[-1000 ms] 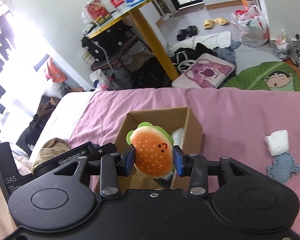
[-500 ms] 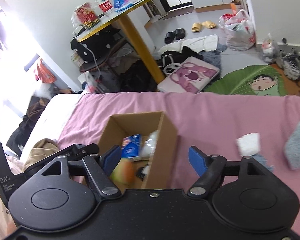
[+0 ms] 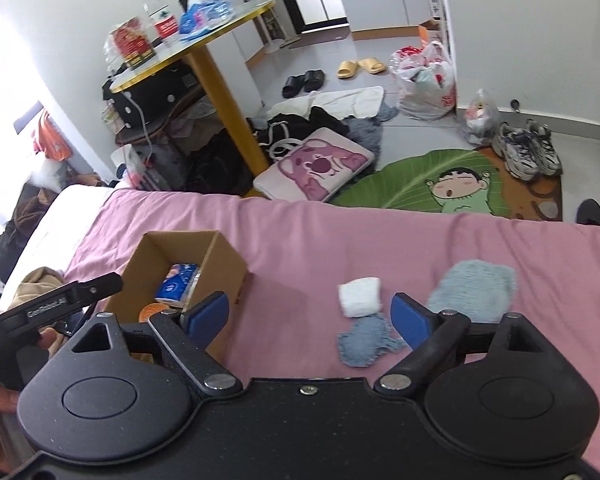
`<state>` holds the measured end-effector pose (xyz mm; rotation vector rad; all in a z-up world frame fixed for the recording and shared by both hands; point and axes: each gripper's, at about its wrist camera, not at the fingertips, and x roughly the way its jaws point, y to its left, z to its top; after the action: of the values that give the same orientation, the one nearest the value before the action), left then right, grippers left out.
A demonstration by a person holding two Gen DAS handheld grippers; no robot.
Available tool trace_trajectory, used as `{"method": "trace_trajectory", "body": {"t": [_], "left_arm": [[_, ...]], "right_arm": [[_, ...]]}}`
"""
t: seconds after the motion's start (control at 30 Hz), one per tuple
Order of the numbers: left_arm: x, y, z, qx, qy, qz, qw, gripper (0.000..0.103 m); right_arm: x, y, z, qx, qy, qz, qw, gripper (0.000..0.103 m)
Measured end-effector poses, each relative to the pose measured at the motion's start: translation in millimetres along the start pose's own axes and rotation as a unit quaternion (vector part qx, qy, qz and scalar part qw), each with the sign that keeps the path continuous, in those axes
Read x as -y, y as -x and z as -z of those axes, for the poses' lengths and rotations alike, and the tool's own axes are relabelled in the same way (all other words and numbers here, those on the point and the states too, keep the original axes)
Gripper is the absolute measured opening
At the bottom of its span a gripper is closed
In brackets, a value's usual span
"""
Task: Organize soft objects
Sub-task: 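Move the left tool to the white cloth bundle while the right tool approaches the small blue plush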
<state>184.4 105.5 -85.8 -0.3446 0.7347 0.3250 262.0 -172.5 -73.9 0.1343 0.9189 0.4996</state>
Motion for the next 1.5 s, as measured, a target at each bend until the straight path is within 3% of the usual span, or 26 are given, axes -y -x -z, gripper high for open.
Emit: {"method": "trace_trajectory", "body": {"t": [0.47,0.9,1.1,1.5], "left_arm": [[60,14,10,0.001,-0.041,0.015,0.9990,0.102],[128,7,29,-0.022,-0.076,0.033,0.9963,0.102],[148,-5,35,-0.028,-0.090,0.041,0.9947,0.102],[166,-48,37,-0.066,-0.105,0.052,0.9909,0.097]], "right_arm": [[50,11,7,0.014,-0.036,-0.019,0.999,0.096],[106,13,11,0.037,-0.129,-0.021,0.991,0.095],[120,6,18,0.026,-0.155,-0.037,0.987,0.093],[128,-27,32,-0.037,-0.192,-0.074,0.978,0.078]]}}
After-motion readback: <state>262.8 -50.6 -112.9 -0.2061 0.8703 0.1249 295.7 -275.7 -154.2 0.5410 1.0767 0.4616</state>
